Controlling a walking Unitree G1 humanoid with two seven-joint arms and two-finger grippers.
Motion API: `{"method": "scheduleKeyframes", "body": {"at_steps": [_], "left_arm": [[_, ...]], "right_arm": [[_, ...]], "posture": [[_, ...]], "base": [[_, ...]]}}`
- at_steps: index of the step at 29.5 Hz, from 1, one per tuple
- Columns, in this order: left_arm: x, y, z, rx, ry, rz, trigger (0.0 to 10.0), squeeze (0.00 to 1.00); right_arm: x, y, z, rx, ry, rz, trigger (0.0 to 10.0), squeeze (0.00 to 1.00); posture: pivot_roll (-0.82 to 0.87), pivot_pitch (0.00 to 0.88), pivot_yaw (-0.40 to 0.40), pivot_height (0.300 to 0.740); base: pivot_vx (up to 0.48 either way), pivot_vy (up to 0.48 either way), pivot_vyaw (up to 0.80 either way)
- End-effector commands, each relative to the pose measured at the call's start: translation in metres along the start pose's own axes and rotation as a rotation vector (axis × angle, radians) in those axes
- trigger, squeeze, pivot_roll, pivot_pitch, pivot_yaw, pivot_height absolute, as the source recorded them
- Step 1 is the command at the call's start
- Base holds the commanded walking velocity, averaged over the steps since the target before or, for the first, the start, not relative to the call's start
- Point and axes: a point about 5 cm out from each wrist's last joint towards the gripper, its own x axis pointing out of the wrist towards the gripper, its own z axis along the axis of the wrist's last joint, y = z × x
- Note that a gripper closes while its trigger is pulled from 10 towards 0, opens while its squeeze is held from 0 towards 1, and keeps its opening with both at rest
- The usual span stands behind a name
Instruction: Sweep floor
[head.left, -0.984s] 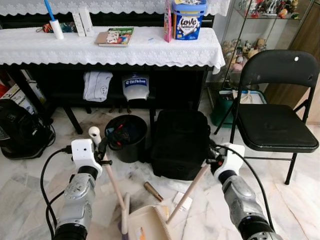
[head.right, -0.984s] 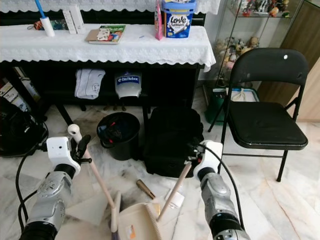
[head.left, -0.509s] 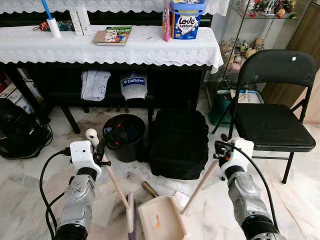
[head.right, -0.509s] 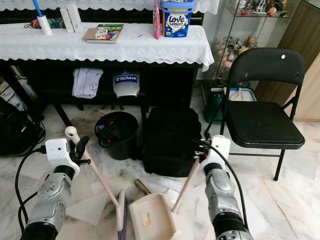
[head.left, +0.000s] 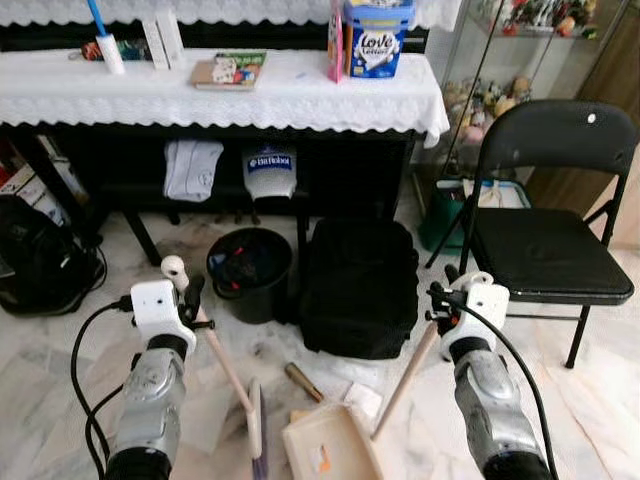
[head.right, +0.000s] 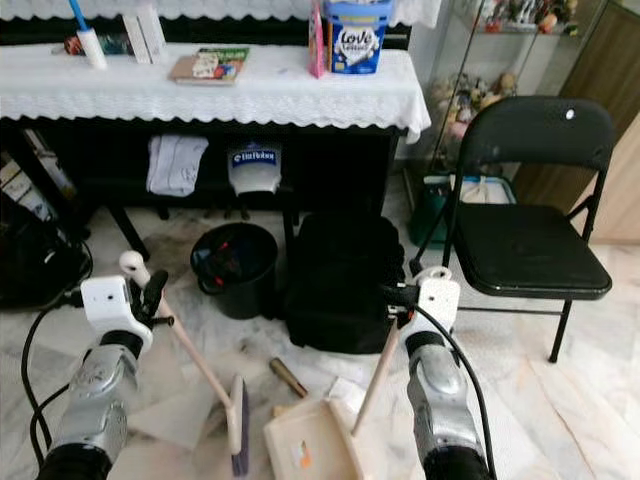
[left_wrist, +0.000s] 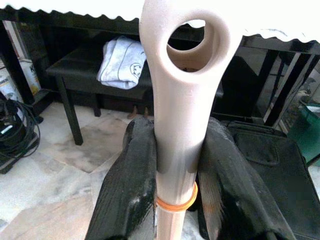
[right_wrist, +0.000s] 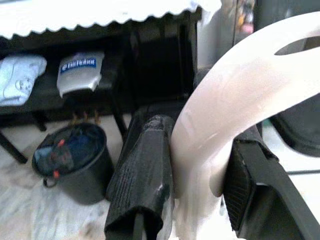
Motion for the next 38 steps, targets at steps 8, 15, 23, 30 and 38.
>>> {"method": "scheduleKeyframes", "body": {"at_steps": [8,15,23,30,38], "left_arm": [[0.004,0.002,0.007,0.019,-0.039,0.013,10.0,0.0],[0.004,0.004,0.008,0.023,-0.046,0.021,10.0,0.0],[0.004,0.004,0.008,0.026,-0.053,0.028,10.0,0.0],[0.005,0.005,0.008,0.031,-0.058,0.036,10.0,0.0],[0.006,0.005,0.008,0.033,-0.059,0.033,10.0,0.0]], "right_arm": [[-0.013,0.01,0.005,0.037,-0.017,0.027,10.0,0.0],[-0.019,0.011,0.005,0.071,0.009,0.024,10.0,0.0],[-0.042,0.018,0.026,-0.058,-0.135,0.041,10.0,0.0],[-0.056,0.017,0.02,-0.048,-0.095,0.031,10.0,0.0],[-0.061,0.019,0.009,0.061,0.01,0.059,10.0,0.0]], "posture": [[-0.01,0.0,-0.008,0.74],[-0.01,0.0,-0.01,0.74],[-0.02,0.0,-0.011,0.74],[-0.02,0.0,-0.009,0.74],[-0.02,0.0,-0.009,0.74]], "base": [[0.0,0.0,0.0],[0.0,0.0,0.0],[0.0,0.0,0.0],[0.0,0.0,0.0],[0.0,0.0,0.0]]}}
